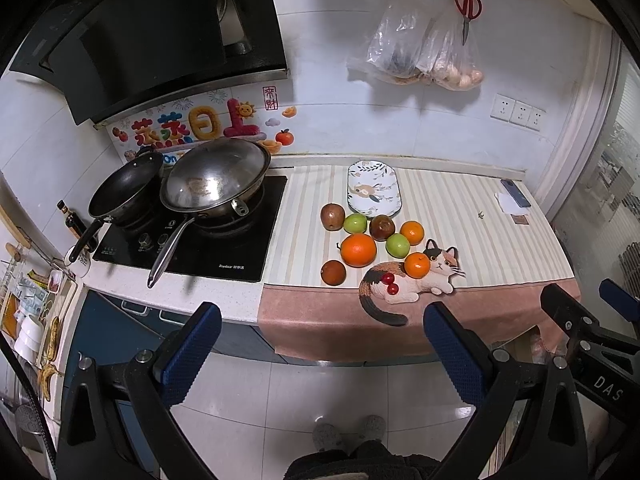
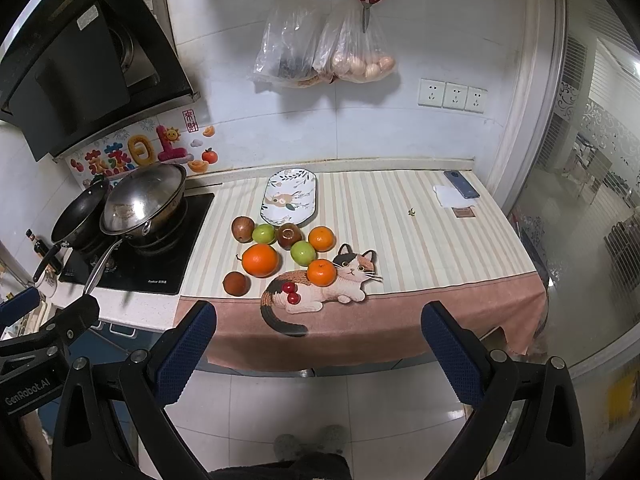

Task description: Organize fruits

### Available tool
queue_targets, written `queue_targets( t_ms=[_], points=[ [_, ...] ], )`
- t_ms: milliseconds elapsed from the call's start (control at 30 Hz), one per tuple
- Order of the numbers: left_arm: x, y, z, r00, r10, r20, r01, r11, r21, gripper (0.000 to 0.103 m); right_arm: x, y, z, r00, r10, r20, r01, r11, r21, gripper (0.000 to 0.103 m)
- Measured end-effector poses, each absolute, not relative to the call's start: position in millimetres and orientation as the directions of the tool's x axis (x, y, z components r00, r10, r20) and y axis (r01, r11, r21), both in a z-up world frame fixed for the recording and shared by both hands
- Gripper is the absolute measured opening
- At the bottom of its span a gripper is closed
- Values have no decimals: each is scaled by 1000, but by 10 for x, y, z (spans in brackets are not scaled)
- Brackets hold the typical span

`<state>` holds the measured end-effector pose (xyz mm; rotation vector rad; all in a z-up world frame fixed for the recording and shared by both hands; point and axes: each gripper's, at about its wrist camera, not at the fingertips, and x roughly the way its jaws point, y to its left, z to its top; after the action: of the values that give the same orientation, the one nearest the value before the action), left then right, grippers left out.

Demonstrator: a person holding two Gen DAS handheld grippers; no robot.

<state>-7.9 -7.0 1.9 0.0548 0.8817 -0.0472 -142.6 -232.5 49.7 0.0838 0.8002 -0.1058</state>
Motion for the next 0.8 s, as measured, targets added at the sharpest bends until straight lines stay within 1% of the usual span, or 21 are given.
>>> queue_targets(
  t_ms=[567,800],
  points=[
    [-87,-73,19,636,-18,-771,63,998,29,103,-1449,-2332,504,693,-59,-718,125,991,39,103],
    [-128,-86,128,644,-23,-765,63,998,23,103,-1463,-2333,525,696,-57,-715,125,991,42,103]
  ],
)
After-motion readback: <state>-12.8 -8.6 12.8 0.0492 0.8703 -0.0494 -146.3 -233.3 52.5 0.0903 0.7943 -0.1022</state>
